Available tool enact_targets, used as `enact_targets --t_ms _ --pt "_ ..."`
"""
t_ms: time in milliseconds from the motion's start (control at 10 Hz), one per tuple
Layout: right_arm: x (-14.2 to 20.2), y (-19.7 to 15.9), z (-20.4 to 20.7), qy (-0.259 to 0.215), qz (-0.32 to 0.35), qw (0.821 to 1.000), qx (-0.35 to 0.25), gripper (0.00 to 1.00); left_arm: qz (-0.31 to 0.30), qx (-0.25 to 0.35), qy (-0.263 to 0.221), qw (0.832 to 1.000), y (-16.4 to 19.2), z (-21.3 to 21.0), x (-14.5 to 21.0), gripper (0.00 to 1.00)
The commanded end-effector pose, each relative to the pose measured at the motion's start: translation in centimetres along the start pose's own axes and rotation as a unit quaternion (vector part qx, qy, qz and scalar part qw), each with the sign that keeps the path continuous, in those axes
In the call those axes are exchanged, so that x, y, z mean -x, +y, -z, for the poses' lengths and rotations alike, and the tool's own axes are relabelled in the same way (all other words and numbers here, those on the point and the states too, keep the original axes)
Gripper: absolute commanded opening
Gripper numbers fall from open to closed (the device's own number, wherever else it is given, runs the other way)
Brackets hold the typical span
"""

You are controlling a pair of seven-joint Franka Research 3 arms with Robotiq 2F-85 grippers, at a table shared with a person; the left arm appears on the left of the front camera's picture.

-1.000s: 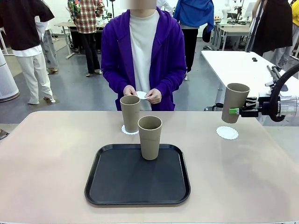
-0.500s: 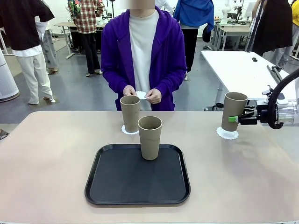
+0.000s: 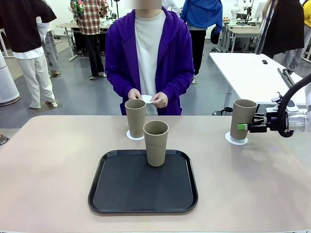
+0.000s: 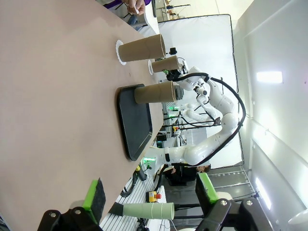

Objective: Place coasters on the table and set cups on them.
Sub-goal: Take one Reusable plastic cup from the Flat Tray and place it on a coaster set by the human.

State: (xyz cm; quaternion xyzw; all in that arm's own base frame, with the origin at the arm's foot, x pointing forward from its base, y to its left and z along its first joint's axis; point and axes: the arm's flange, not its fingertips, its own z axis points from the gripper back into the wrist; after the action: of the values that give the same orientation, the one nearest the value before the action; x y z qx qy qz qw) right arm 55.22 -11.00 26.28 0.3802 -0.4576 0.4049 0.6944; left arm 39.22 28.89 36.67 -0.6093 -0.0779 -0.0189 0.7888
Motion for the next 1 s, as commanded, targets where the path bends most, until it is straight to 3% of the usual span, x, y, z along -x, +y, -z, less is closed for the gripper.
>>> enact_targets --t_ms 0,500,600,900 --pt "0.02 -0.70 0.33 -0.001 0.011 1.000 -0.010 0.84 -0.001 -0.002 -0.001 1.000 -0.26 -0.13 0.01 1.00" --pt "0.89 -0.99 1.02 -0.002 0.013 1.000 -0.018 0.84 -0.001 -0.002 -0.001 1.000 -0.26 -0.13 0.01 1.00" --pt "0.80 -0.96 1.09 0.001 0.015 1.000 -0.019 1.00 -0.001 -0.002 -0.001 1.000 -0.26 -0.13 0.01 1.00" --pt "0.83 -0.90 0.93 0.013 0.019 1.000 -0.012 1.00 -0.001 -0.002 -0.001 1.000 -0.26 -0.13 0.01 1.00"
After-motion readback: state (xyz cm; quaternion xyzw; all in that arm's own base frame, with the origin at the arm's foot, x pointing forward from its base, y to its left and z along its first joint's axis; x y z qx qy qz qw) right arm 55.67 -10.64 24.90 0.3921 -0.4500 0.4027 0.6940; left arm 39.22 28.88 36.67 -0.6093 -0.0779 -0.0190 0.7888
